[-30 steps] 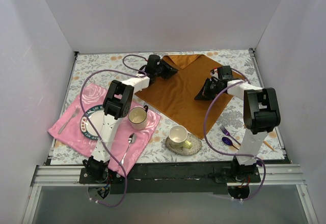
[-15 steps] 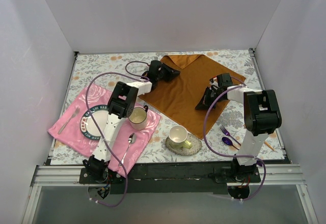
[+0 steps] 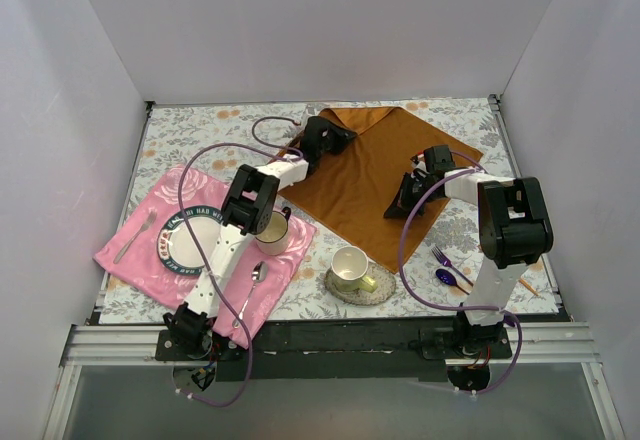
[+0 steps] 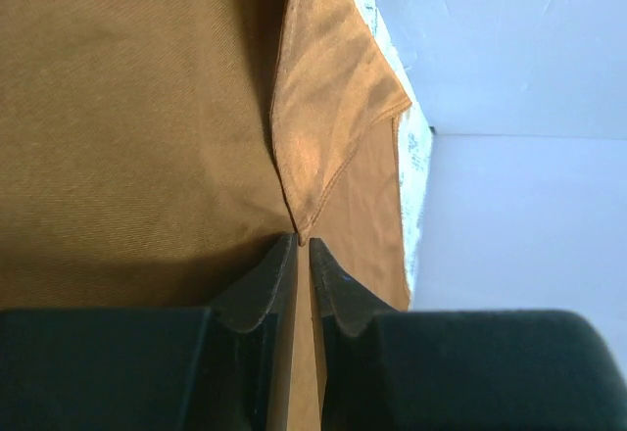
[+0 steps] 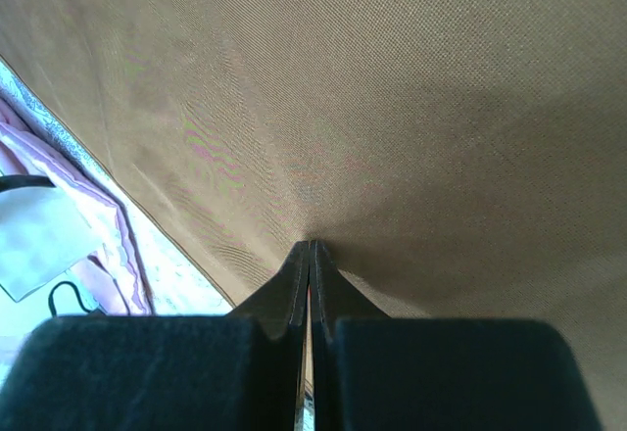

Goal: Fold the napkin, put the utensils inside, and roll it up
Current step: Flatten the napkin out

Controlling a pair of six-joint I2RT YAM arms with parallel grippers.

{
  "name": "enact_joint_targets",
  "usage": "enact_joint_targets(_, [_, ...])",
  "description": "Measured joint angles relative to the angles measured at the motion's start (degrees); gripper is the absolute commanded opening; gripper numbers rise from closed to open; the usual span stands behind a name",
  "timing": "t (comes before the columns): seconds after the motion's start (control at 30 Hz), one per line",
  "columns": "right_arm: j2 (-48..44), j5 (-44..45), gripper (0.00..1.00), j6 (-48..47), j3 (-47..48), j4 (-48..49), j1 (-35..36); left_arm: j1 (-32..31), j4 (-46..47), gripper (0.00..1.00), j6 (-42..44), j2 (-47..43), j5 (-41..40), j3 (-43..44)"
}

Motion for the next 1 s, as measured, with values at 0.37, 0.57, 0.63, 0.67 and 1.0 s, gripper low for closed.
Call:
enact_joint_targets(0.37, [-0.44, 1.18, 0.01, 0.13, -0.07, -0.31, 0.35, -1.75, -6.01, 0.25, 11.72, 2.75, -6.71, 8.83])
enact_joint_targets(0.57, [-4.52, 2.69, 0.01, 0.15, -4.96, 0.46, 0.46, -2.05, -0.57, 0.32, 13.62, 7.74, -9.38, 15.39])
enact_joint_targets(0.63, [-6.23, 2.89, 0.01, 0.26, -7.06, 0.44, 0.46, -1.77, 4.20, 0.36, 13.55, 11.78, -10.14, 19.56])
enact_joint_targets(0.67, [-6.95, 2.95, 0.01, 0.33, -7.82, 0.46, 0.46, -1.60, 7.02, 0.36, 13.38, 13.20, -10.43, 20.59])
enact_joint_targets(1.0, [-10.73, 6.43, 0.01, -0.35, -9.79, -4.07, 0.83, 2.99, 21.92, 0.52, 14.95, 17.81, -12.44, 22.88])
